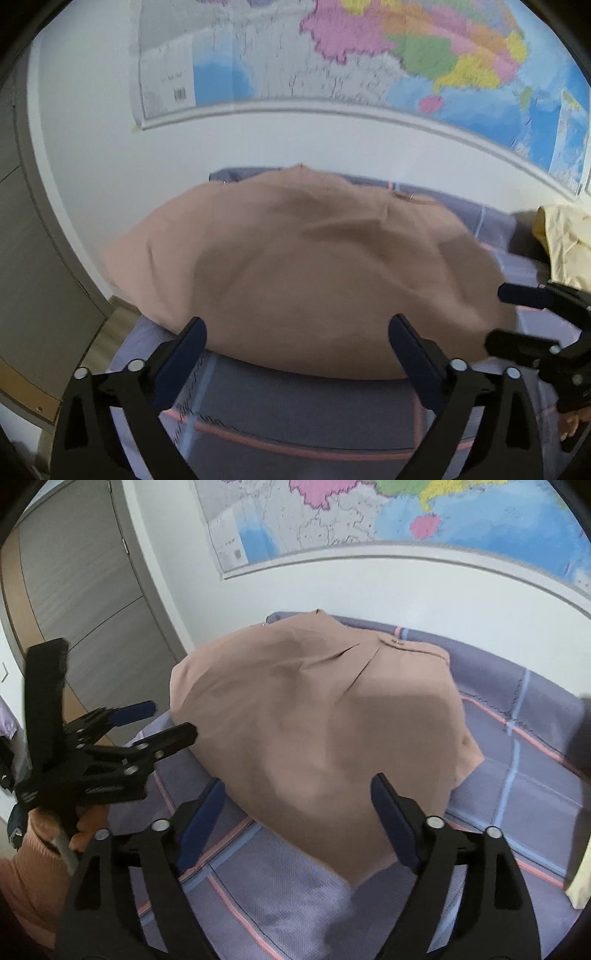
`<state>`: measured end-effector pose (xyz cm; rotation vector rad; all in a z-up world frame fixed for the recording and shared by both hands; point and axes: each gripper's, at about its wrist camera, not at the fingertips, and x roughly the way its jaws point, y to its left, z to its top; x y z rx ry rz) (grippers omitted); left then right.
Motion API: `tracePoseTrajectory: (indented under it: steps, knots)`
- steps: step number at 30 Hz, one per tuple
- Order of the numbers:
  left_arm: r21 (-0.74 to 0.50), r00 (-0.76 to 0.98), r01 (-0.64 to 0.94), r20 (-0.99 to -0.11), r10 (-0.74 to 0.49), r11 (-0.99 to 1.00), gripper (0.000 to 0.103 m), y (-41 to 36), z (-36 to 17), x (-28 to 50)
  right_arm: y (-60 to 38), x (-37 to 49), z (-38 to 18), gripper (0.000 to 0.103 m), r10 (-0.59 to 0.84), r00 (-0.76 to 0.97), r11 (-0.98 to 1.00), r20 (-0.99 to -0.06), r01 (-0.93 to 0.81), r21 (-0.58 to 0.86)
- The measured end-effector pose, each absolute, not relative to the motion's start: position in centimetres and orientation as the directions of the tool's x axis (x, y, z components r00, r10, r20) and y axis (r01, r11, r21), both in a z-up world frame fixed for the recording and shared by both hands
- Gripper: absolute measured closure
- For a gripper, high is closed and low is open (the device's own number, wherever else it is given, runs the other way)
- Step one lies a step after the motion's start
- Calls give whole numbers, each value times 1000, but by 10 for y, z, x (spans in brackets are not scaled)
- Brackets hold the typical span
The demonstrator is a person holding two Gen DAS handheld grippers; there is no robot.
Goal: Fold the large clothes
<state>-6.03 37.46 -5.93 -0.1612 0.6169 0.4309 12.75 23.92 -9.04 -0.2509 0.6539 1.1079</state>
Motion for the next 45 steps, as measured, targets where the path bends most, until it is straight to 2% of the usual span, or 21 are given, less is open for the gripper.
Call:
tracePoseTrajectory:
  steps: [6,14,22,26,45]
  knots:
    - [-9,735,-476,-554,391,880,7,355,-51,-71,234,122,-85,10,748,316,453,-583,-886,100]
    - [-35,725,-481,-578,375,876,7,342,-51,-77,221,117,-84,6,753,337,466,-564,-879,97]
    - [-33,704,-539,-566,429,842,7,327,-49,-91,207,106,-83,6,762,356,474,-541,-876,91]
    - [-69,711,-548,-563,421,834,7,321,-46,-101,199,96,-84,6,769,365,472,-524,-878,81]
    - [-53,691,-564,-577,436,824,7,283,-54,-118,159,62,-89,6,781,375,475,-499,-876,85]
